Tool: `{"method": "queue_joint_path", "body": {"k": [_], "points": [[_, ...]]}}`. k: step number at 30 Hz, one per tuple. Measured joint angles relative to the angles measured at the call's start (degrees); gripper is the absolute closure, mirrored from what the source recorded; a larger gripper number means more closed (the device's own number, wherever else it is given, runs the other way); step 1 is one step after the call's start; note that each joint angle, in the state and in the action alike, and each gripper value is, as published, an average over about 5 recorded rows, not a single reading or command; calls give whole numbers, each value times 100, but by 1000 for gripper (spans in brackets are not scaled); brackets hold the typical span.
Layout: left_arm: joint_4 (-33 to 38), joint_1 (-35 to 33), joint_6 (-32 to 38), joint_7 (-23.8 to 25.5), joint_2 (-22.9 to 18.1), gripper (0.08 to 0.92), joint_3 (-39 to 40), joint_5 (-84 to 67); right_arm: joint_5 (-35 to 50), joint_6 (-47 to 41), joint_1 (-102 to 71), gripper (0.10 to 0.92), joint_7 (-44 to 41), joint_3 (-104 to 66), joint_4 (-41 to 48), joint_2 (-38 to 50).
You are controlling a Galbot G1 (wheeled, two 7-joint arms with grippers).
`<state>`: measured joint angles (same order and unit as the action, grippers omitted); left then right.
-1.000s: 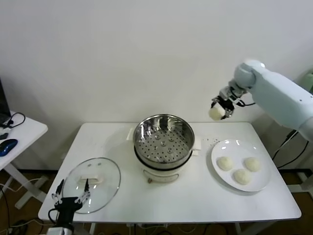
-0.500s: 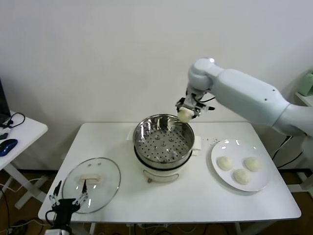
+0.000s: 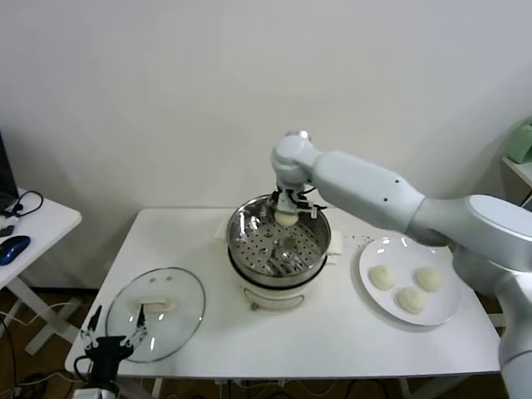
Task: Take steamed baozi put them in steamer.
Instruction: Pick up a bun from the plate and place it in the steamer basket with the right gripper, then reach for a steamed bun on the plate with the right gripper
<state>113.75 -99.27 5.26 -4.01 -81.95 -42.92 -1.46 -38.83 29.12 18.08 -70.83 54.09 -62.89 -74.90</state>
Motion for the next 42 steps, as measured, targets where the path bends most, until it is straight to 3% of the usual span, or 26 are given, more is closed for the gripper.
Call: {"method": "queue_joint_path", "body": {"k": [14, 21, 28, 35, 42], "points": [[-61, -22, 28, -7, 14, 177, -18, -18, -739, 259, -402, 309, 122, -207, 243, -202], [-93, -15, 38, -9, 13, 177, 4, -18, -904, 349, -518, 215, 185, -257, 317, -255], [-87, -16, 38, -12, 10, 177, 6, -15, -961, 482, -529, 203, 170, -356, 302, -245], [-67, -20, 38, -19, 9, 177, -3, -20, -613, 544, -248, 203, -27, -295, 39, -14], [-58, 29, 18, -20, -14, 177, 49, -7, 449, 286, 385, 203, -304, 49, -402, 613]]}}
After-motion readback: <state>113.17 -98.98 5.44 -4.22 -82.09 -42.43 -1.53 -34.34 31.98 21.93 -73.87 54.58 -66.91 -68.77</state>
